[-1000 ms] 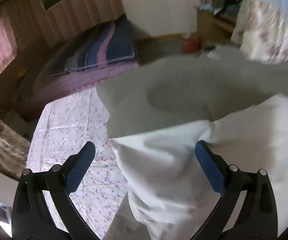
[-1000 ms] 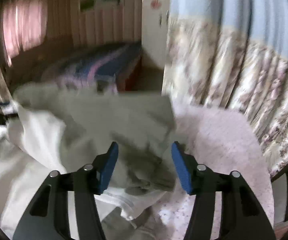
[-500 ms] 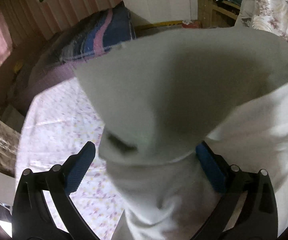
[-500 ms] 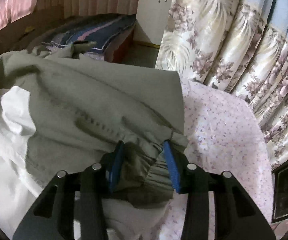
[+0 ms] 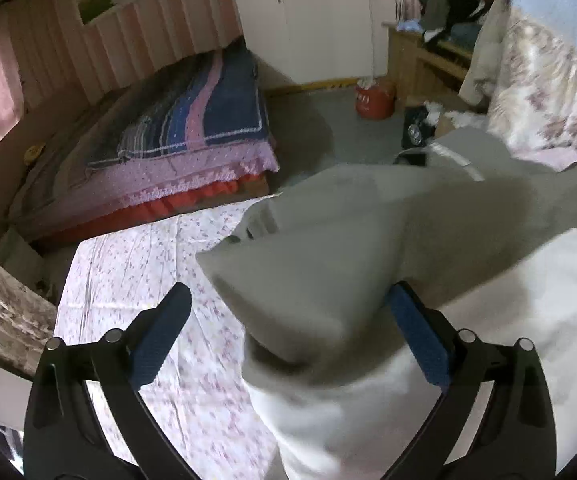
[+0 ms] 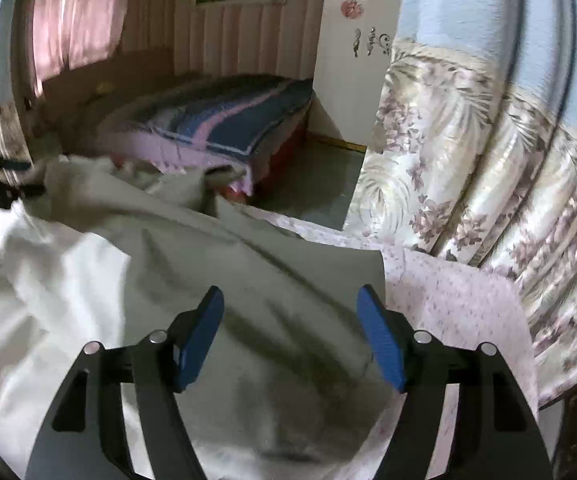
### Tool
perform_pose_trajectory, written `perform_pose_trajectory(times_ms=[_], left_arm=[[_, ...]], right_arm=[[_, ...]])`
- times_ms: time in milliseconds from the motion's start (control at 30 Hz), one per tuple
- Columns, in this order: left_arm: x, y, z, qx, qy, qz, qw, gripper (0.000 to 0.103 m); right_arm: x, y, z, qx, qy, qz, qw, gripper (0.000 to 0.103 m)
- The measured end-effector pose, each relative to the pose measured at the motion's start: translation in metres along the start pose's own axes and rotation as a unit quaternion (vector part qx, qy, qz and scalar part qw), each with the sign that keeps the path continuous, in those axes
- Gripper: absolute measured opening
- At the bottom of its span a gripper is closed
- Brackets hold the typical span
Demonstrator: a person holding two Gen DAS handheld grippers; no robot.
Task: Fold large clothes
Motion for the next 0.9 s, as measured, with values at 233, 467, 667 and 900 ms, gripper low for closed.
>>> perform_pose_trajectory(times_ms=[233, 467, 667, 900], left_arm=[[0.041, 0.008, 0.014, 0.03, 0.03, -0.021, 0.9989, 0.097], [0.064, 0.012, 0.002, 0.012, -0.005, -0.05, 0.9987, 0.1], [0.024, 0.008, 0.004, 0.015, 0.02, -0.016, 0.9996, 0.1], [-0.048, -0.044, 0.003, 0.011, 0.002, 0.037, 0.9992, 0.1]], right_arm=[[0.049, -0.002, -0.001, -0.009, -0.016, -0.062, 0.998, 0.057], [0.062, -0.005, 0.006, -0.002, -0.017, -0.079, 0.997, 0.055], [0.013, -0.005, 0.008, 0.011, 0.022, -0.044, 0.999, 0.058], [-0.058, -0.041, -0.012, -0.007, 0.021, 0.001, 1.0, 0.058]])
Point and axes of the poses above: each gripper's, at about its wrist camera, not at the fingertips, and x roughly the way its jaws point, z to its right, y to its top, the point moved 2 cm from there along x, roughly the way its jaws point, and after that the axes turned 4 degrees about -z, right-handed, at the moved point
